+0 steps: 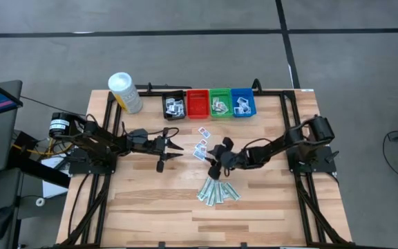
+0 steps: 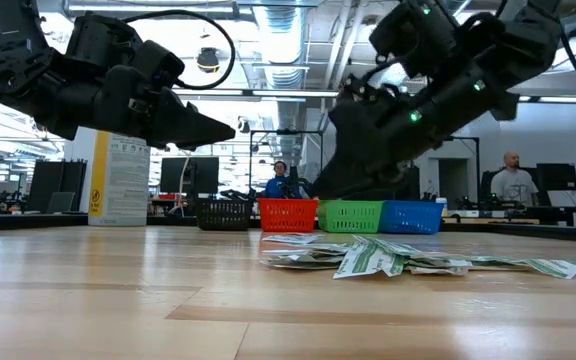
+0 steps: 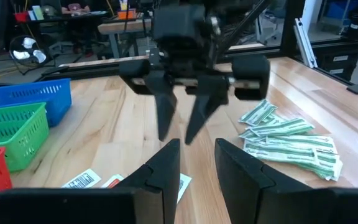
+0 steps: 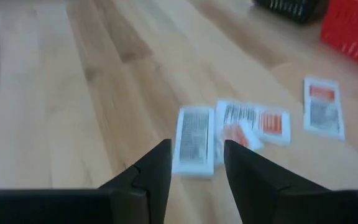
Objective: Pick & Place First Aid Supplies
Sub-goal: Put the orange ointment pack into the green bin
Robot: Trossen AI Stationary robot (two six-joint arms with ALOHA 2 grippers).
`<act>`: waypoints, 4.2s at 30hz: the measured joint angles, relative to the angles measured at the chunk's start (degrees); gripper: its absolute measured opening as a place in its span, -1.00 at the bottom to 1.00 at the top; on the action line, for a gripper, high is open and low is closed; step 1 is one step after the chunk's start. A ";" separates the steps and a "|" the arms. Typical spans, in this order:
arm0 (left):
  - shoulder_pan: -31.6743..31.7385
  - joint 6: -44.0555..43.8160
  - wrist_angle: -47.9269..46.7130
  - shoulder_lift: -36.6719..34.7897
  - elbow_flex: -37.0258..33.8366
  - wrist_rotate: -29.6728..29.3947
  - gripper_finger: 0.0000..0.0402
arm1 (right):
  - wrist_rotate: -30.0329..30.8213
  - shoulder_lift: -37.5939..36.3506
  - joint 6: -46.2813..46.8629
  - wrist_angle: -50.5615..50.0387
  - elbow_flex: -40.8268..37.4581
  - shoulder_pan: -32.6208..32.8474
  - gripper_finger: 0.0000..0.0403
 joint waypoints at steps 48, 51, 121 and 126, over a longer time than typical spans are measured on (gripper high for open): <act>-0.02 -0.44 0.03 0.00 0.02 0.00 -0.49 | 0.87 12.45 -1.66 -5.30 8.26 0.05 -0.59; -0.02 -0.44 0.03 0.00 0.02 0.00 -0.49 | 0.85 12.47 -2.15 -5.34 8.78 0.11 -0.63; 0.00 -0.44 0.03 0.00 0.02 0.00 -0.49 | 8.18 -4.10 -21.04 -27.18 12.15 -29.63 -0.64; 0.00 -0.44 0.01 0.00 0.02 0.00 -0.49 | 8.32 -4.10 -20.32 -26.70 12.15 -29.68 -0.64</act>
